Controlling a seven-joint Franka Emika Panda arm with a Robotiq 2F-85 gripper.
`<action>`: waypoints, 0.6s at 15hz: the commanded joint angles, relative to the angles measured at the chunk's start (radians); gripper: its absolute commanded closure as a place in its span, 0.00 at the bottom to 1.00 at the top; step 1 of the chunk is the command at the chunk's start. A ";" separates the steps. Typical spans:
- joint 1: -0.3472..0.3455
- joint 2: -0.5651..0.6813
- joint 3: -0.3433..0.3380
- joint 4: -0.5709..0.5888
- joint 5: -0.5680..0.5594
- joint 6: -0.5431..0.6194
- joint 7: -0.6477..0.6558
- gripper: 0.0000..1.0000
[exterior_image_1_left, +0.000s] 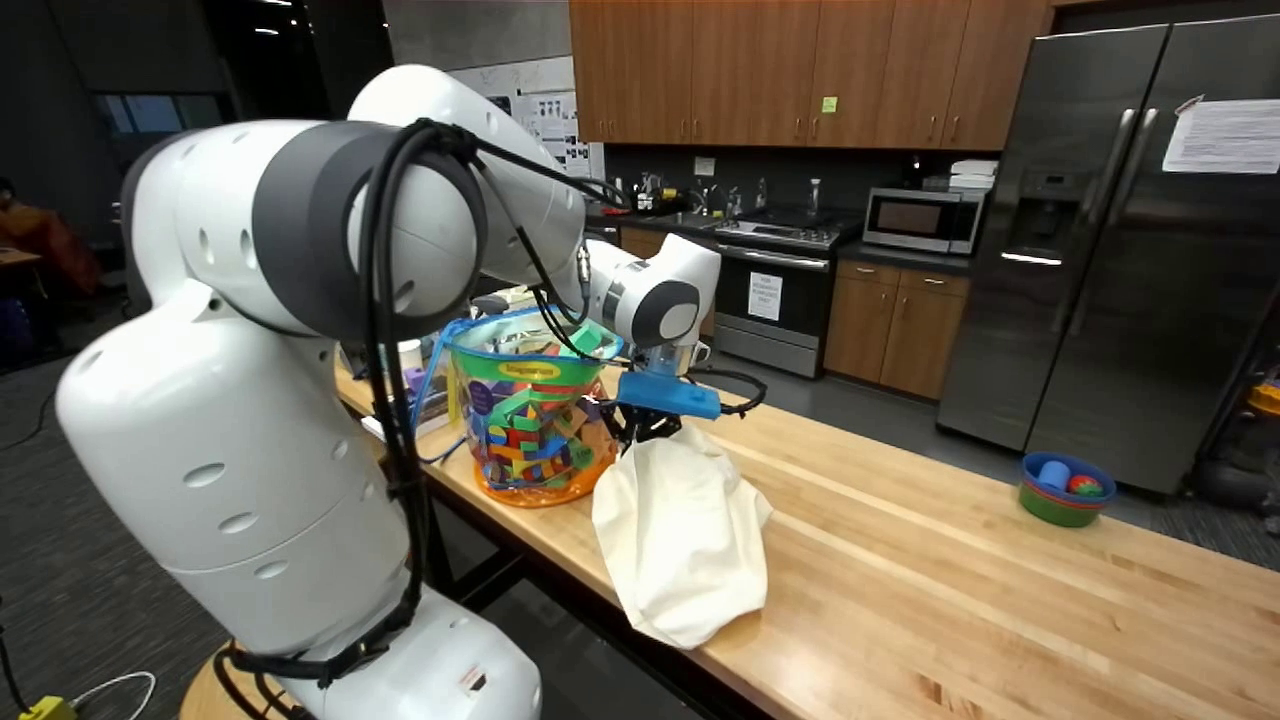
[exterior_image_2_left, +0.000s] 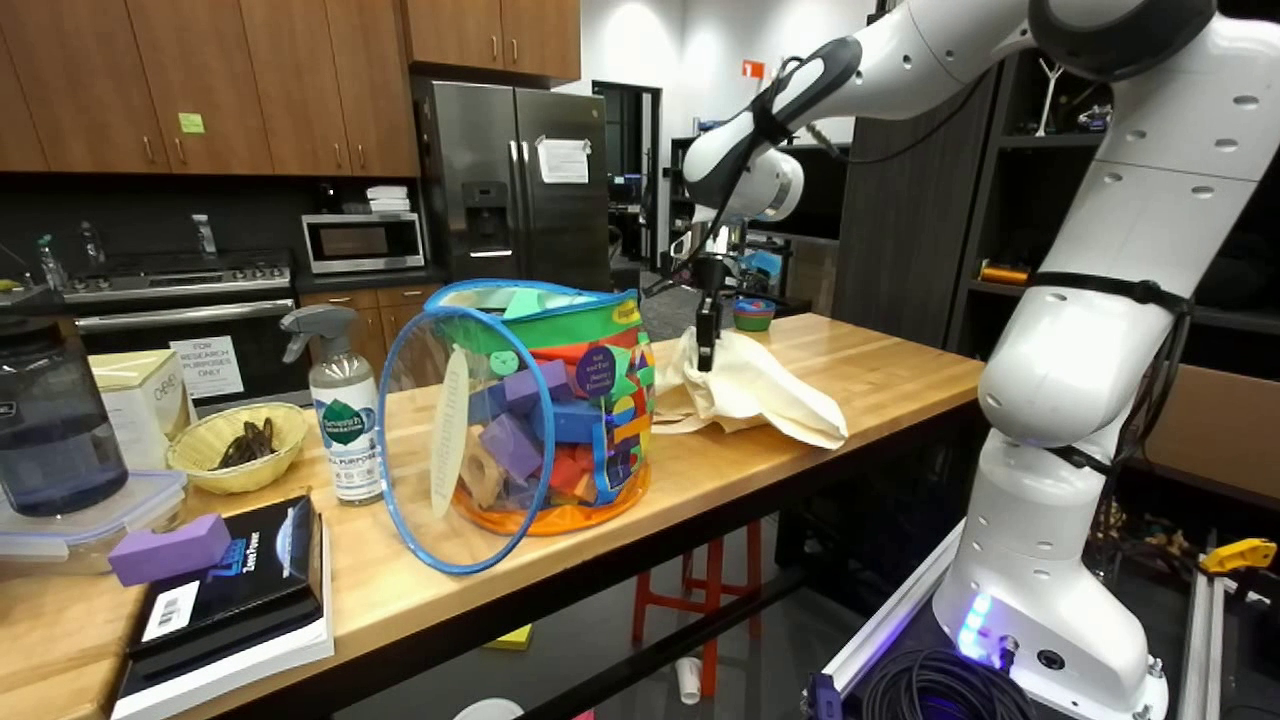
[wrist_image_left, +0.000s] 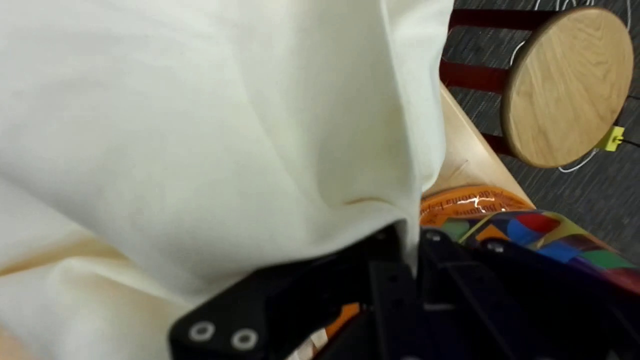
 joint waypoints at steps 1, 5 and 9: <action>-0.002 -0.057 -0.038 -0.060 -0.026 -0.017 0.026 0.99; -0.023 -0.068 -0.079 -0.098 -0.034 0.011 0.047 0.99; -0.054 -0.062 -0.126 -0.110 -0.075 0.035 0.033 0.99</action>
